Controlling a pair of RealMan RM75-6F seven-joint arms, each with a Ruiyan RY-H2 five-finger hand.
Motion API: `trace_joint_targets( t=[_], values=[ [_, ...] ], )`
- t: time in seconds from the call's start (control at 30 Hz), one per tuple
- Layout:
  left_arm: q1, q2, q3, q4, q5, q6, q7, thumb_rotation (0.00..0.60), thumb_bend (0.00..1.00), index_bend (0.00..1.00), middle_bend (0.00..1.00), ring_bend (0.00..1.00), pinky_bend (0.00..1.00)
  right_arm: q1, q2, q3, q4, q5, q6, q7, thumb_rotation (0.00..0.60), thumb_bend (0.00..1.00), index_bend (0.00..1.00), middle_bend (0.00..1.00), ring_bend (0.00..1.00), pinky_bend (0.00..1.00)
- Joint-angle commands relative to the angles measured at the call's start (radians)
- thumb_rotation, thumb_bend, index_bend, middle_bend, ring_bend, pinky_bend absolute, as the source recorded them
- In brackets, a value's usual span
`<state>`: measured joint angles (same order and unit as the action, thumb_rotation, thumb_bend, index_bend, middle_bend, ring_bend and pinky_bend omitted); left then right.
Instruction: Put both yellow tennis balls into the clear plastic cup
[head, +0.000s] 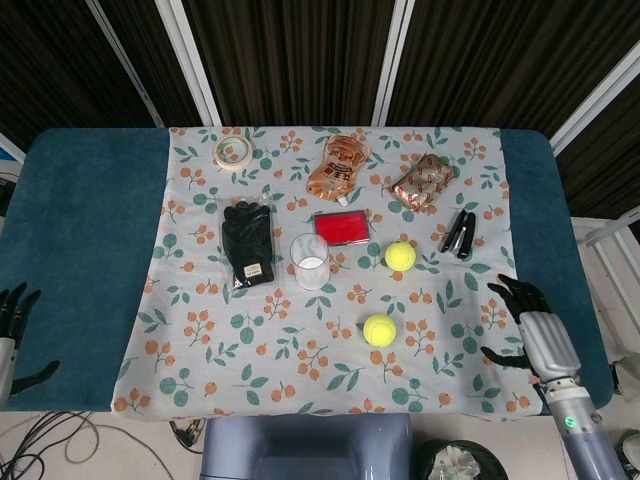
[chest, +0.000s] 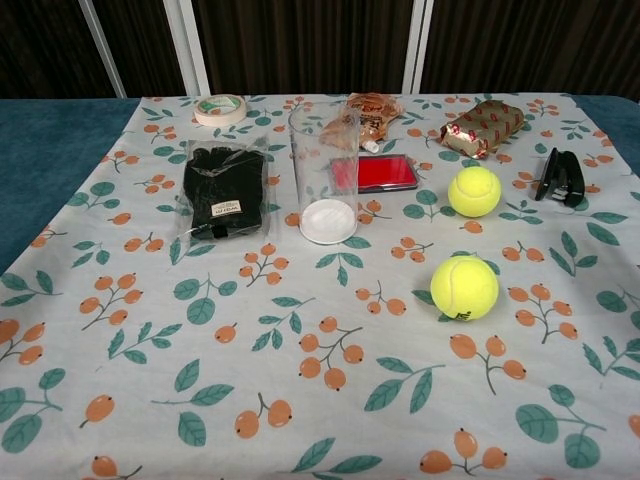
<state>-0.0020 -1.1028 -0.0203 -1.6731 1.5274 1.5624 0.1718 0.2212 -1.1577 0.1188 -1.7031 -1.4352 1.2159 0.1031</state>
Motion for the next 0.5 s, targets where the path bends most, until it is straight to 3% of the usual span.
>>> trace_joint_targets(
  t=[0.03, 0.23, 0.5],
  values=[
    [-0.003, -0.004, -0.003, 0.001, -0.006, -0.005, 0.009, 0.6, 0.04, 0.09, 0.0, 0.0, 0.1, 0.143, -0.085, 0.07, 0.085, 0.112, -0.18, -0.049, 0.6, 0.24, 0.15, 0.07, 0.06, 0.0],
    [-0.005, -0.003, -0.012, 0.004, -0.03, -0.012, 0.005, 0.6, 0.04, 0.09, 0.0, 0.0, 0.1, 0.289, -0.212, 0.13, 0.206, 0.258, -0.327, -0.171, 0.6, 0.24, 0.14, 0.07, 0.06, 0.0],
    [-0.006, 0.008, -0.027, 0.007, -0.061, -0.017, -0.017, 0.6, 0.04, 0.09, 0.0, 0.0, 0.1, 0.433, -0.339, 0.199, 0.367, 0.426, -0.4, -0.301, 0.6, 0.24, 0.14, 0.07, 0.06, 0.0]
  ],
)
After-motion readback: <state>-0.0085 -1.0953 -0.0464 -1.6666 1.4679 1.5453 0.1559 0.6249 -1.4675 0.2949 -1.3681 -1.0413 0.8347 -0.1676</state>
